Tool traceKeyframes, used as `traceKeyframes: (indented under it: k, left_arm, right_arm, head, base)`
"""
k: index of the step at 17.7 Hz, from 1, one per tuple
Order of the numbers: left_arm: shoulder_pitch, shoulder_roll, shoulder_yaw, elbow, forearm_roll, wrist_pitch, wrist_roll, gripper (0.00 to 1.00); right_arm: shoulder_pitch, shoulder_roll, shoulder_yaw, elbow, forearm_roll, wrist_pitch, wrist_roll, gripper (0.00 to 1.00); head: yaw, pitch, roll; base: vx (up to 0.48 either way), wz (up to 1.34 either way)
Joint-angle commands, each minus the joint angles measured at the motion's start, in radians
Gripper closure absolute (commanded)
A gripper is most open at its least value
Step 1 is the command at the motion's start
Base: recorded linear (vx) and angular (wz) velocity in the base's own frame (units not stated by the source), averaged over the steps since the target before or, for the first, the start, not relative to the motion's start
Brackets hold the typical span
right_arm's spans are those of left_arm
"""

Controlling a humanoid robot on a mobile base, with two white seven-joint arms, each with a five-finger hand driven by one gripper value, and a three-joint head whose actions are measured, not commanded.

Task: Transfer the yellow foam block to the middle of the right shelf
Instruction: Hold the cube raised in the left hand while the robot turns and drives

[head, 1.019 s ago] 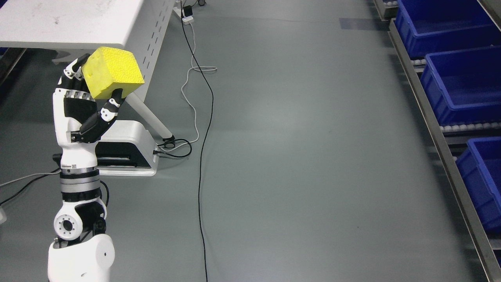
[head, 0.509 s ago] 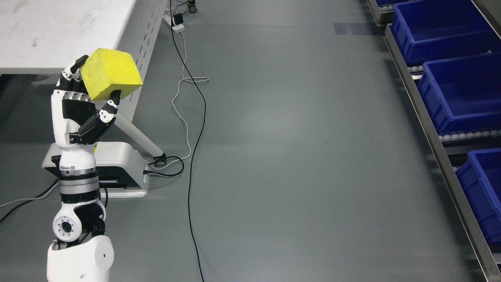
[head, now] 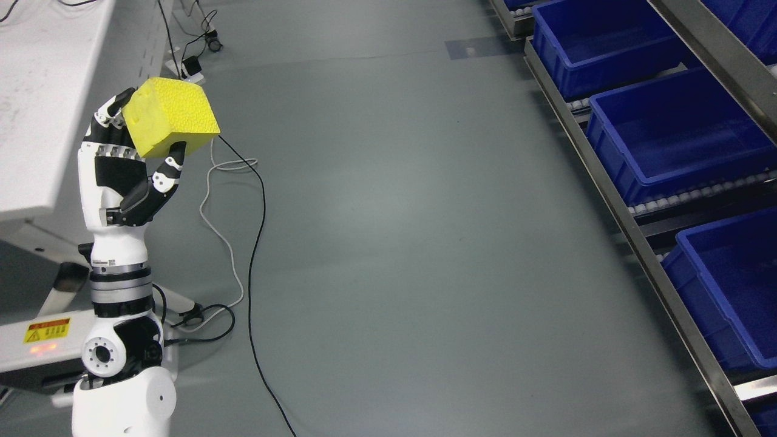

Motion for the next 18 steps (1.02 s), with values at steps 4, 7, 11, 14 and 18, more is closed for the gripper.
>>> traceKeyframes:
  k: [4, 7, 11, 14, 18]
  left_arm:
    - [0.001, 0.017, -0.006, 0.001, 0.0, 0.001, -0.001, 0.56]
    - [0.002, 0.017, -0.008, 0.001, 0.0, 0.003, -0.001, 0.56]
    - [0.002, 0.017, -0.008, 0.001, 0.0, 0.003, -0.001, 0.56]
    - [0.001, 0.017, -0.009, 0.001, 0.0, 0.003, -0.001, 0.57]
    - [0.001, 0.017, -0.008, 0.001, 0.0, 0.003, -0.001, 0.57]
  right_arm:
    - [-0.003, -0.017, 0.0, -0.017, 0.0, 0.001, 0.0, 0.0]
    - [-0.003, -0.017, 0.0, -0.017, 0.0, 0.0, 0.0, 0.0]
    - [-0.003, -0.017, 0.0, -0.017, -0.002, 0.001, 0.0, 0.0]
    - [-0.003, -0.017, 0.0, -0.017, 0.0, 0.001, 0.0, 0.0]
    - [-0.002, -0.017, 0.0, -0.017, 0.0, 0.001, 0.0, 0.0]
  head:
    - [0.0, 0.0, 0.0]
    - [0.0, 0.0, 0.0]
    - [0.0, 0.0, 0.0]
    - [0.0, 0.0, 0.0]
    - [0.0, 0.0, 0.0]
  base:
    - [0.31, -0.25]
    - [0.289, -0.21]
    - [0.286, -0.18]
    - [0.302, -0.15]
    - [0.317, -0.13]
